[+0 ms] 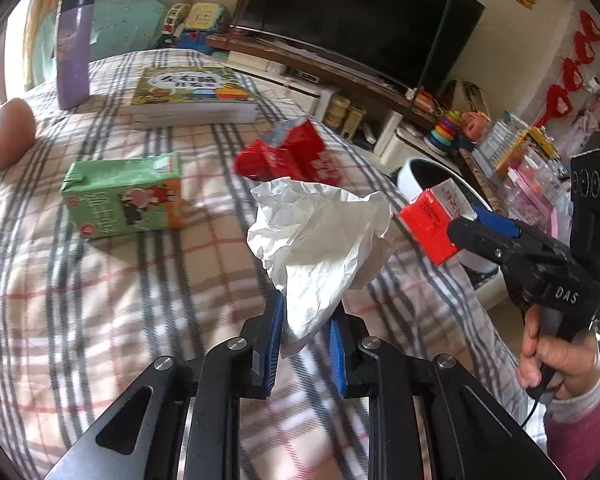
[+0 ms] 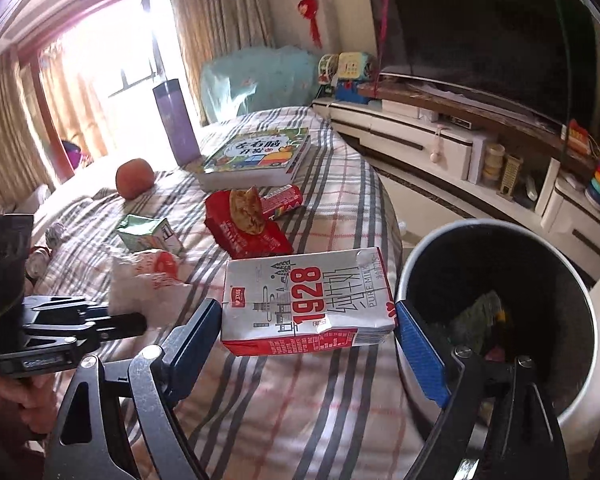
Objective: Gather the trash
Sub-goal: 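Carry the tissue and milk carton over the bin with both tools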
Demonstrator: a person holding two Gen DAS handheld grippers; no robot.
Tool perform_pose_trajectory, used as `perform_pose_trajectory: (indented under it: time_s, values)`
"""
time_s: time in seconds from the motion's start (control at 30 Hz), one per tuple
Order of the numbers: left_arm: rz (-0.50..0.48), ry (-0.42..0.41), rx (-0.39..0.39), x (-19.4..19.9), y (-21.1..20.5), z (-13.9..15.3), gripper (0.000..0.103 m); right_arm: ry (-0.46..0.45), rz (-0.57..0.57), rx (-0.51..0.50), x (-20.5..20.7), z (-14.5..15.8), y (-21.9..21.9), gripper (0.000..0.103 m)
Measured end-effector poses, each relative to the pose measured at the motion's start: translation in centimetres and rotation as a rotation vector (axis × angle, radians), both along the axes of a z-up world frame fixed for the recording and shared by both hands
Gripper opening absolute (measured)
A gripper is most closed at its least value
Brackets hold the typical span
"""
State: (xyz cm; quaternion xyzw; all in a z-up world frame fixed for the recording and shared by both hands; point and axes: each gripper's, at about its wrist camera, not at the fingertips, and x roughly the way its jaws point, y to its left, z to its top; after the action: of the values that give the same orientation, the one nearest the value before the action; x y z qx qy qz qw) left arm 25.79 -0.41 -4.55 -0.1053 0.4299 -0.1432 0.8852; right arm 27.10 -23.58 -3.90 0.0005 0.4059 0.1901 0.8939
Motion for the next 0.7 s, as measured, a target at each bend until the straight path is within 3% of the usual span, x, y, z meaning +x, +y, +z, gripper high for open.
perform_pose_trajectory:
  time_s: [0.7]
  values:
    - [-0.130,-0.020,0.030,1.6,-6.4,0.9,0.020,-0.014,-0.185,0.081,-5.0,1.0,-6.8,0.088]
